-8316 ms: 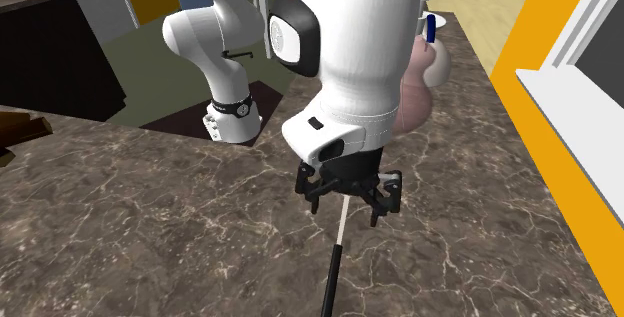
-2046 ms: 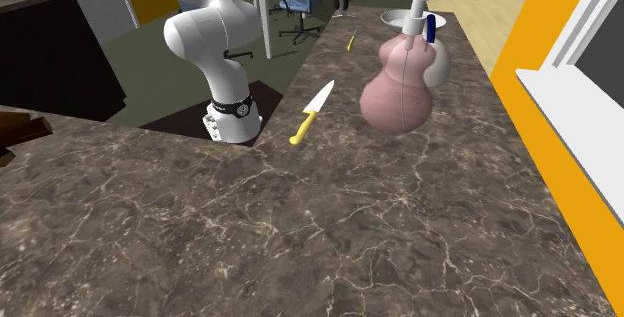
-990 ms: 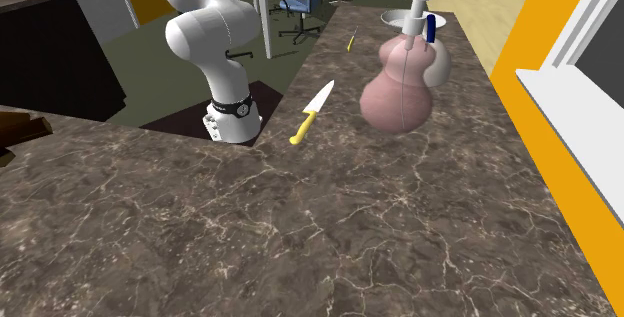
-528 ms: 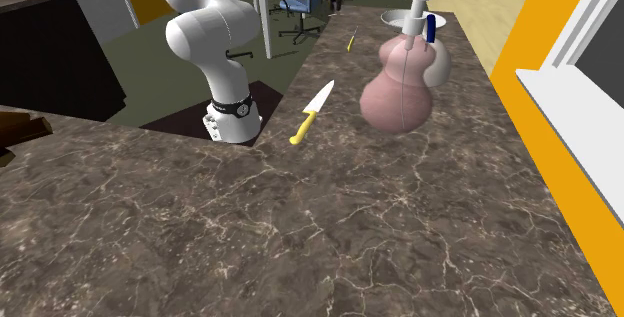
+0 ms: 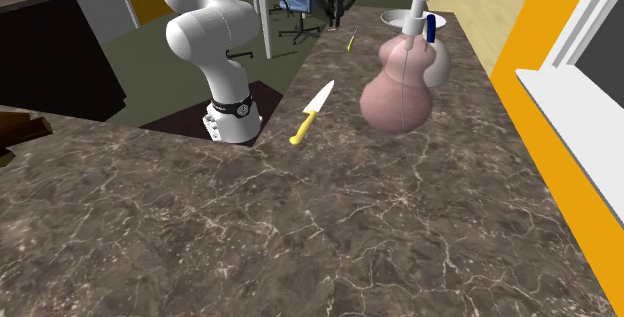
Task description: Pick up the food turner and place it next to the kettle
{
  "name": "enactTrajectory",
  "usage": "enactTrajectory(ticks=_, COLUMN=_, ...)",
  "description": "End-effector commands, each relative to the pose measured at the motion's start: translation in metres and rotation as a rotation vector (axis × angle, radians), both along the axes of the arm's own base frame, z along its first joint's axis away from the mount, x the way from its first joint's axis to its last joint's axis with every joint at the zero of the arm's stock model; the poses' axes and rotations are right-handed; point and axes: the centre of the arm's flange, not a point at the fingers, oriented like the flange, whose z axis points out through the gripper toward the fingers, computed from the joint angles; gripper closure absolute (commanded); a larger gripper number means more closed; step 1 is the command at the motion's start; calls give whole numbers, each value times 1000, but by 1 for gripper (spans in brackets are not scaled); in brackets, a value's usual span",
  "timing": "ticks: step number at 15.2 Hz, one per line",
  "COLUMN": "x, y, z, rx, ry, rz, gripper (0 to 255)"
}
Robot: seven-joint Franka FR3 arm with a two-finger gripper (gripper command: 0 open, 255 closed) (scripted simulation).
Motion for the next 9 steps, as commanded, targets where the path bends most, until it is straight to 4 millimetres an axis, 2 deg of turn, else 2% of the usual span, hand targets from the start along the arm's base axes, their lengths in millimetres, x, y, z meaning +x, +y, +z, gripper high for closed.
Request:
enactTrajectory(ticks=1, x=0, y=0, z=-11, rx=0, ry=0, rz=0, gripper=255)
enactTrajectory(ticks=9, x=0, y=0, z=-54, rx=0, ry=0, rz=0, gripper=255)
